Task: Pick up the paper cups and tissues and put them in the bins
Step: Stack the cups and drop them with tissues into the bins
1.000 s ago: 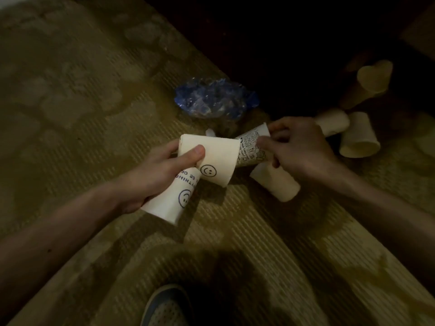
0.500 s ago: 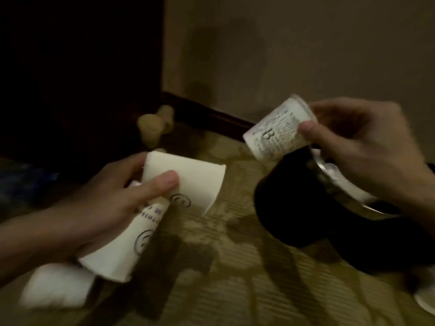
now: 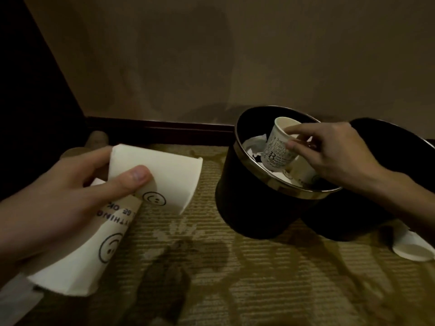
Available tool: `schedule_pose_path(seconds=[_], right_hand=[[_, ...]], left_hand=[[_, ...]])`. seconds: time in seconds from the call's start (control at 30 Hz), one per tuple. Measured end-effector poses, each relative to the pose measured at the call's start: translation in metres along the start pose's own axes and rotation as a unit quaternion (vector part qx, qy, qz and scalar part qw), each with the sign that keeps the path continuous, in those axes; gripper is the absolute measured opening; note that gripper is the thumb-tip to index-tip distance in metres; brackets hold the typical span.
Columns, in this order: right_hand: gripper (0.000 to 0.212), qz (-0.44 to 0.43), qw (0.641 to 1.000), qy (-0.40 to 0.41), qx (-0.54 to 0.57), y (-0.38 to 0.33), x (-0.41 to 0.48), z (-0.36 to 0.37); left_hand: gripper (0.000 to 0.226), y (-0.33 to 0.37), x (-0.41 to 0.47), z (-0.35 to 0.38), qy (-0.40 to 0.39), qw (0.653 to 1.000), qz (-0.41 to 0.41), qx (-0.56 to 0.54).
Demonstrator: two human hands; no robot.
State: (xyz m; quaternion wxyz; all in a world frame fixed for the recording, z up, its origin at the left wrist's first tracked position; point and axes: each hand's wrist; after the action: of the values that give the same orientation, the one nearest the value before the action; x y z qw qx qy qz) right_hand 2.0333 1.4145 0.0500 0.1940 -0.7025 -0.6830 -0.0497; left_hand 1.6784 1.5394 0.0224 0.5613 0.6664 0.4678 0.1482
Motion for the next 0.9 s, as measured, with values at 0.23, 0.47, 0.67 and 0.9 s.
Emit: schedule_pose_path(seconds=[0.23,0.47,0.67,0.9], right_hand=[[0.046,-0.006,0.994,0.098,0.052,0.004,0.003,-0.009],[0.050,-0.021,0.902,0.068,0.426,-0.032,0.028,-0.028],[0.047,-0.043,0.945,0.087,0.314,-0.001,0.045,-0.037],[0.052,0.019,0.989,-0.026,0.147,0.026,0.036,-0.007]], left_hand=[[0.064,0.064,0.009,0.034,0.006,1.000,0.028,-0.006],[0.043,0.134,0.039,0.080,-0.057,0.997,0.055,-0.006],[0.061,0.149,0.059,0.097,0.004,0.999,0.047,0.026],[0.050,0.139,0.061,0.089,0.036,0.999,-0.022,-0.018]])
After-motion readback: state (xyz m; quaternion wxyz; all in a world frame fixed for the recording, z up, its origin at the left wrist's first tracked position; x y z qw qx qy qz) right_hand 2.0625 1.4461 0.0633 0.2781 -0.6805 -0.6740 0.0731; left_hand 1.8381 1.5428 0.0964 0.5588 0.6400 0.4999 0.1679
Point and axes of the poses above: each hand's wrist, its own x-axis towards the middle knuckle, its own z-axis out of the palm, y = z × x, and after that the axes turned 12 degrees about -z, right-handed
